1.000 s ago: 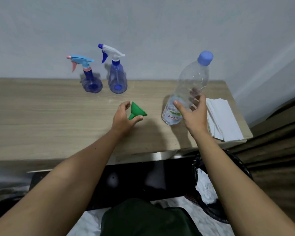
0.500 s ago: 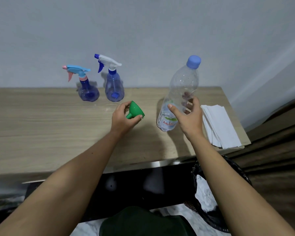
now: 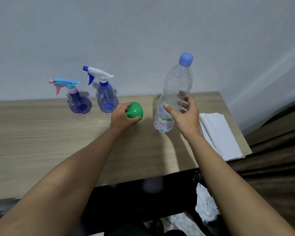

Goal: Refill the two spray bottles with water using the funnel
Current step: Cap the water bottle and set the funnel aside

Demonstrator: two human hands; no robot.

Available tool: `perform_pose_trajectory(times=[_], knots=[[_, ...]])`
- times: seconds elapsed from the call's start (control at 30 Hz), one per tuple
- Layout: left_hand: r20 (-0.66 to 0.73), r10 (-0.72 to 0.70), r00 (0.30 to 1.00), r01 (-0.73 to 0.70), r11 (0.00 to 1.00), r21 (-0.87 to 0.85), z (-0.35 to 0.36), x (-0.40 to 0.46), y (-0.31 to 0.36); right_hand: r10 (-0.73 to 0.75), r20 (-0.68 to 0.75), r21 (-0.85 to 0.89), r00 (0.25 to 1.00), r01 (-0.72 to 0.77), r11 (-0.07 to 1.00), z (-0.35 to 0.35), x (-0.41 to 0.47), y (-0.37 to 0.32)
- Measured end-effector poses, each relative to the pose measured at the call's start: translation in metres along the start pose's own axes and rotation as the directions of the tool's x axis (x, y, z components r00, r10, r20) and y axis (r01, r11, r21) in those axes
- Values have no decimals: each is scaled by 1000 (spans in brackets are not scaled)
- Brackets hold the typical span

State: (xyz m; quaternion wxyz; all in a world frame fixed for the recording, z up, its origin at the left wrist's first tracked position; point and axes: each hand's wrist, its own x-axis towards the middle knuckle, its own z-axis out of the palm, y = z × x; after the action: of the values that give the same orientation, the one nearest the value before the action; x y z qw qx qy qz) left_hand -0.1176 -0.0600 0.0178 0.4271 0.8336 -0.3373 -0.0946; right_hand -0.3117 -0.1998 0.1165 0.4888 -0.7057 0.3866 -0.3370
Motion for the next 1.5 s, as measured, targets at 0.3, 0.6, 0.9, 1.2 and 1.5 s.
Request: perform_pose_trajectory(times=[0.3, 0.6, 0.9, 1.2, 1.5], knots=[[39, 52, 998, -54, 997, 63, 15, 50, 0, -42, 16, 14, 999, 42, 999, 27, 60, -11], [113, 62, 992, -80, 983, 162, 23, 82, -6, -61, 56, 24, 997, 60, 998, 52, 101, -11], [161, 51, 986, -80, 981, 178, 25, 89, -16, -36, 73, 45, 997, 33, 998, 64, 118, 2], [126, 14, 992, -34, 987, 158, 33, 88, -20, -43, 82, 65, 996, 38, 997, 67, 113, 12], [119, 3, 993, -17, 994, 110, 30, 85, -17, -40, 97, 59, 994, 35, 998, 66, 114, 14]])
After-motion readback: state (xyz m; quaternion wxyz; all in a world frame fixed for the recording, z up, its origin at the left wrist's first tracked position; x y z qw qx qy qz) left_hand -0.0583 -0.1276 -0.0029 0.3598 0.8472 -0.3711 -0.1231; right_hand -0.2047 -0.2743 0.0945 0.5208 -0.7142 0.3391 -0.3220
